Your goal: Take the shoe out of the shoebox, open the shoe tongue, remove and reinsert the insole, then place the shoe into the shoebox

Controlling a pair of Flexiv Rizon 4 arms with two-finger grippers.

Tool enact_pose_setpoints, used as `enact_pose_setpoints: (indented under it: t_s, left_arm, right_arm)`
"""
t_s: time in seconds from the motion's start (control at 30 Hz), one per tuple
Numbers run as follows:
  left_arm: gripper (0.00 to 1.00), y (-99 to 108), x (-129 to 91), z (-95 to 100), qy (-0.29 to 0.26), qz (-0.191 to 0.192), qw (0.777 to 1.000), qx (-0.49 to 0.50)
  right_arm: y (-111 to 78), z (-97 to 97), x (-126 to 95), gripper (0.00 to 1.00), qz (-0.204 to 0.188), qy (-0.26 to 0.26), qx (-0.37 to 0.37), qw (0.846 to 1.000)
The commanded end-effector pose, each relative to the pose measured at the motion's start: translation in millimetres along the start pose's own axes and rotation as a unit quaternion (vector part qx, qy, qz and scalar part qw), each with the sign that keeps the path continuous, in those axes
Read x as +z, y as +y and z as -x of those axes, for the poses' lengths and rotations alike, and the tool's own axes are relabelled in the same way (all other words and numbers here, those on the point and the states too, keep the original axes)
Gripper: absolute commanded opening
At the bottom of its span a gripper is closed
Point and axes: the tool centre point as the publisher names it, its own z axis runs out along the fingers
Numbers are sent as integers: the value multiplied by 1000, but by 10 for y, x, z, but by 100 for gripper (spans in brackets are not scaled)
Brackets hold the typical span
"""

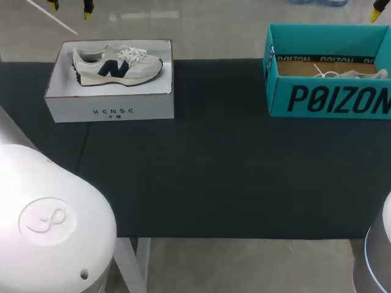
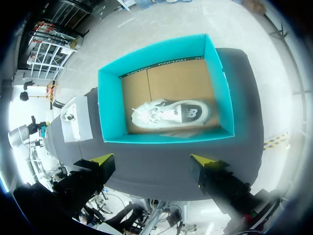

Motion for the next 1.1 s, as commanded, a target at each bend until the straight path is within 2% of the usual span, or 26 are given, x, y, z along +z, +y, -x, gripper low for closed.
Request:
enact_pose_setpoints:
  t_s: [0.03,0.13,0.23,0.33,0.4,0.43,0.53,0.57,0.87,0.97,1.1]
  left_arm:
    - [100,-179,227,46,48,377,791,-480]
    - [100,-227,336,115,79,365,787,-491]
    - [100,-248,464,157,91,351,796,-485]
    - [100,-259,589,160,105,324,816,-468]
    - [100,-246,648,148,108,325,821,-457]
    - [100,-239,667,140,117,317,831,-443]
    - [100,-203,738,111,137,330,841,-407]
    - [100,-186,760,97,146,344,838,-399]
    - [100,-48,685,32,179,345,894,-222]
    - [100,-9,692,8,154,334,917,-154]
    - [100,5,676,1,136,332,924,-132]
  right_arm:
    - [-11,-1,-3,100,1,-1,0,1000]
    - [-11,-1,-3,100,1,-1,0,1000]
    - [-11,-1,-3,100,1,-1,0,1000]
    - [-11,-1,-3,100,1,-1,0,1000]
    - [-11,-1,-3,100,1,-1,0,1000]
    - [-11,-1,-3,100,1,-1,0,1000]
    - [-11,-1,-3,100,1,-1,0,1000]
    - [-11,-1,-3,100,1,-1,0,1000]
    - [-11,-1,-3,100,1,-1,0,1000]
    - [-11,-1,-3,100,1,-1,0,1000]
    - [-11,-1,-3,100,1,-1,0,1000]
